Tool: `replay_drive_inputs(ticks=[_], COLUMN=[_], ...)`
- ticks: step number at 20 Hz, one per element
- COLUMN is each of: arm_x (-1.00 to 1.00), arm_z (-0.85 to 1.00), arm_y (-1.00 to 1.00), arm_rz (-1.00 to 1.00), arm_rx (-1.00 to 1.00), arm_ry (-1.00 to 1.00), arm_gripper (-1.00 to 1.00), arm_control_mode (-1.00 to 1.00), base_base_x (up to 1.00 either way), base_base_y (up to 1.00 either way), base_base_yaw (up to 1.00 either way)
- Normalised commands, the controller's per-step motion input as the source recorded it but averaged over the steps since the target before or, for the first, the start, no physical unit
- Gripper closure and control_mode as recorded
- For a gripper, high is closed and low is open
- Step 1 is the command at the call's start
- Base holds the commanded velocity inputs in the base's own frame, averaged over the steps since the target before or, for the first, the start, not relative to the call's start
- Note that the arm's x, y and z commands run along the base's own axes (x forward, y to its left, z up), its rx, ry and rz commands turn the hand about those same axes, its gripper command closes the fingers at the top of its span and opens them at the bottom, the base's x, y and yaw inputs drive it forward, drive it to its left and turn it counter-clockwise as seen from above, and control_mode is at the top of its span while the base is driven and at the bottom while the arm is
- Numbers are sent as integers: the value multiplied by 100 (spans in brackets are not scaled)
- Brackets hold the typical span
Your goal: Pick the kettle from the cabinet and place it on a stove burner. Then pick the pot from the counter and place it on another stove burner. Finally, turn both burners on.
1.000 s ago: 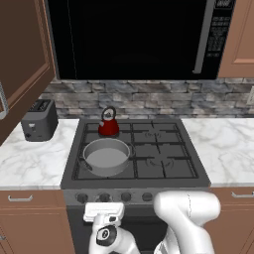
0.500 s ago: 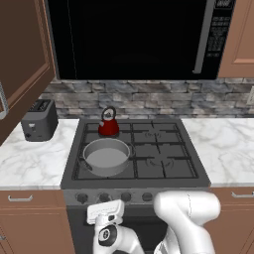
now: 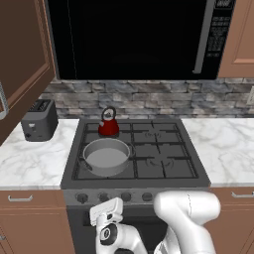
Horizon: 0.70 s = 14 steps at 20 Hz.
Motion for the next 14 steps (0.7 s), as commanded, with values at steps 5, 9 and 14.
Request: replay_drive_inputs(ticks=[5, 9, 14], arm_x=[-2, 0, 0], arm_z=[0, 0, 0], arm_y=[1, 0, 0], arm_rz=[-1, 0, 0], arm_rx=[-20, 0, 0], arm_ry=[7, 0, 0], arm_gripper=[100, 100, 100], arm_control_mode=[-100, -100, -100], base_base_x=[0, 0, 0], base_base_y=[0, 0, 0], base_base_yaw=[0, 0, 0])
